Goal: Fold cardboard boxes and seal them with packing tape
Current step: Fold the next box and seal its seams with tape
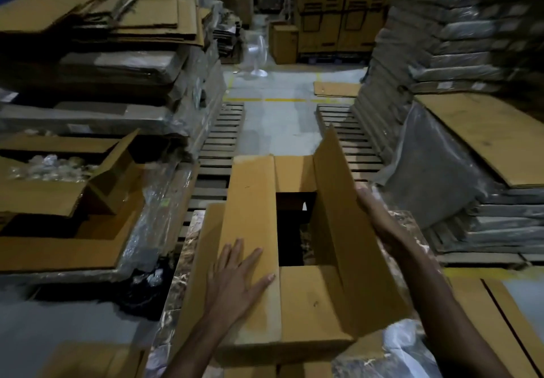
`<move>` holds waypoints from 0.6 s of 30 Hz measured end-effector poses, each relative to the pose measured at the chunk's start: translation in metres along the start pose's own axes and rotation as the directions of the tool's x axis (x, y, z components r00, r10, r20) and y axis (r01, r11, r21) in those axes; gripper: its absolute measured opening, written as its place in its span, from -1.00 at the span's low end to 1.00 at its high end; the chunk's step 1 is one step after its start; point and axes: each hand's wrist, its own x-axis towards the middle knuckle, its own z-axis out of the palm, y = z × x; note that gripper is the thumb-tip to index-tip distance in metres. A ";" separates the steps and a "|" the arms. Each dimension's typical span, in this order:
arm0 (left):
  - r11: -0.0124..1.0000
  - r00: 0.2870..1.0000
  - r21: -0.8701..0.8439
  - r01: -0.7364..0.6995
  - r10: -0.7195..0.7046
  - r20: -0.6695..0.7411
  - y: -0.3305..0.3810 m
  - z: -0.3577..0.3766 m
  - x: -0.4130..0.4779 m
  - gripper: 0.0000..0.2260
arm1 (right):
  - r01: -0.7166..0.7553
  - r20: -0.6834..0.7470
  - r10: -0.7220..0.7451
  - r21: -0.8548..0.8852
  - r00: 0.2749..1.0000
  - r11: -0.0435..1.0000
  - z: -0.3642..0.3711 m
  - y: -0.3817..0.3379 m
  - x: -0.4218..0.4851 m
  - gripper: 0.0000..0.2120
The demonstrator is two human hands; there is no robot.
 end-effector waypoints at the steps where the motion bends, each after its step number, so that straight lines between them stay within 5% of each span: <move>1: 0.999 1.000 0.037 0.006 -0.006 0.007 0.000 0.004 0.002 -0.06 | 0.024 0.052 -0.025 0.015 0.998 1.000 0.014 0.006 -0.006 -0.56; 4: 0.998 1.000 0.053 0.027 -0.028 0.007 -0.006 0.010 0.007 -0.14 | 0.097 0.157 -0.065 -0.211 0.986 0.973 0.052 0.044 -0.006 -0.41; 9: 0.995 1.000 0.098 -0.012 0.012 0.008 -0.008 0.012 0.005 -0.29 | 0.053 0.019 -0.061 -0.778 0.998 0.626 0.108 0.099 -0.009 -0.25; 11: 0.992 1.000 0.127 -0.004 0.004 0.002 -0.006 0.012 0.004 -0.31 | 0.056 0.003 -0.105 -0.862 0.995 0.504 0.115 0.109 -0.010 -0.21; 18: 0.972 0.997 0.232 0.029 -0.044 0.057 -0.003 0.013 0.006 -0.11 | 0.038 -0.006 -0.118 -0.929 0.993 0.369 0.119 0.114 -0.010 -0.19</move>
